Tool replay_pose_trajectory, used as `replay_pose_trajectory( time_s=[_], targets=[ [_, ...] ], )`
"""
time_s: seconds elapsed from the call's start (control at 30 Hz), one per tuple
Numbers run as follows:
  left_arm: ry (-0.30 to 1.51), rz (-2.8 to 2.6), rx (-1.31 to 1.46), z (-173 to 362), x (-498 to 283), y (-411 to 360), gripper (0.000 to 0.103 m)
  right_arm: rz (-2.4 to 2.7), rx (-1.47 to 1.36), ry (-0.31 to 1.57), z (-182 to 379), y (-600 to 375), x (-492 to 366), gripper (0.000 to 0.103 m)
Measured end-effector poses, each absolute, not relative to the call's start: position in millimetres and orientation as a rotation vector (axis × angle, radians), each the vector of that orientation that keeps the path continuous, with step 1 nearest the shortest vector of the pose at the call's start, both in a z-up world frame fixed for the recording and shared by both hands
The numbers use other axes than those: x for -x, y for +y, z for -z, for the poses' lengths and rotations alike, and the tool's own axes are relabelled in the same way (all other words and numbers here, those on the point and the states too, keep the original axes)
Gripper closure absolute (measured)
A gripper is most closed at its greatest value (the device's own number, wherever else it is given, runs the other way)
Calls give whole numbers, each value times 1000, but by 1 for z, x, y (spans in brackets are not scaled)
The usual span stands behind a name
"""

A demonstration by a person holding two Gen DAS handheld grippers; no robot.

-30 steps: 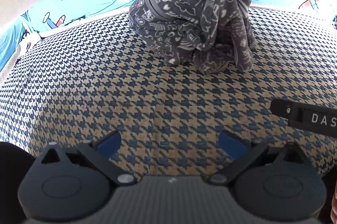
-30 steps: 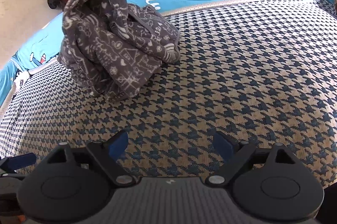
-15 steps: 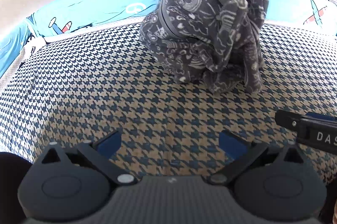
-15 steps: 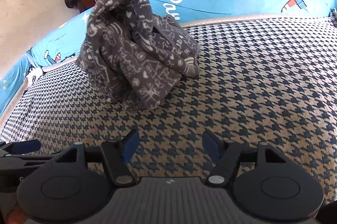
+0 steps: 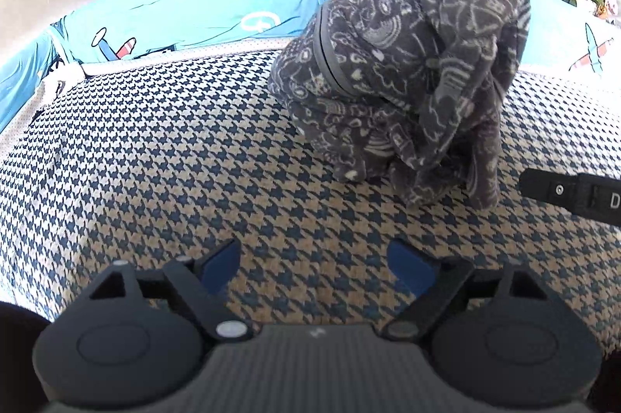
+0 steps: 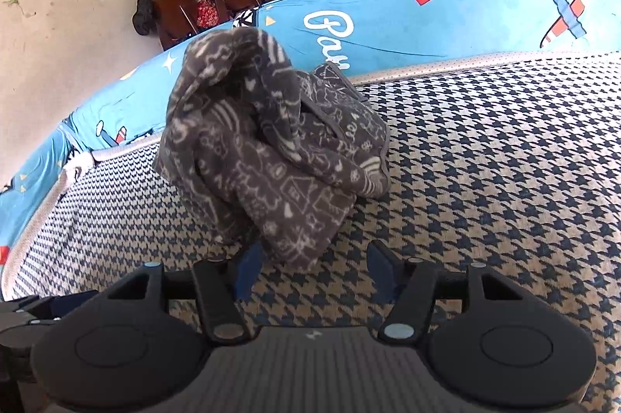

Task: Fold clothes
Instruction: 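Move the right gripper onto the grey fleece garment and close on it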

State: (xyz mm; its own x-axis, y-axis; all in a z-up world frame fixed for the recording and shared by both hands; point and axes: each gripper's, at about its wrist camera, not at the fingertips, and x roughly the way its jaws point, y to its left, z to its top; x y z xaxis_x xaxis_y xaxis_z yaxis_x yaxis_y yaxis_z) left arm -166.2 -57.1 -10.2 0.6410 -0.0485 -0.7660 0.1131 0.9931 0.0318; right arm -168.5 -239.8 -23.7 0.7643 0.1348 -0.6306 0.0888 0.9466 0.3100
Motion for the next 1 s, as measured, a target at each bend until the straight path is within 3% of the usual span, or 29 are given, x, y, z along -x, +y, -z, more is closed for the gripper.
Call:
replay_pose_trajectory(
  time_s=[0.13, 0.3, 0.87, 0.97, 1.0],
  targets=[
    [859, 73, -77, 6, 154, -50, 17, -74, -345, 674, 19, -240, 162, 35],
    [847, 45, -60, 1, 135, -36, 4, -175, -302, 637, 13, -228, 155, 33],
    [768, 72, -2, -13, 53, -10, 0, -183, -213, 584, 17, -202, 114, 32],
    [754, 80, 15, -14, 38, -10, 0, -165, -210, 582, 19, -203, 105, 39],
    [751, 82, 21, -14, 33, -11, 0, -158, -207, 581, 19, -203, 103, 45]
  ],
)
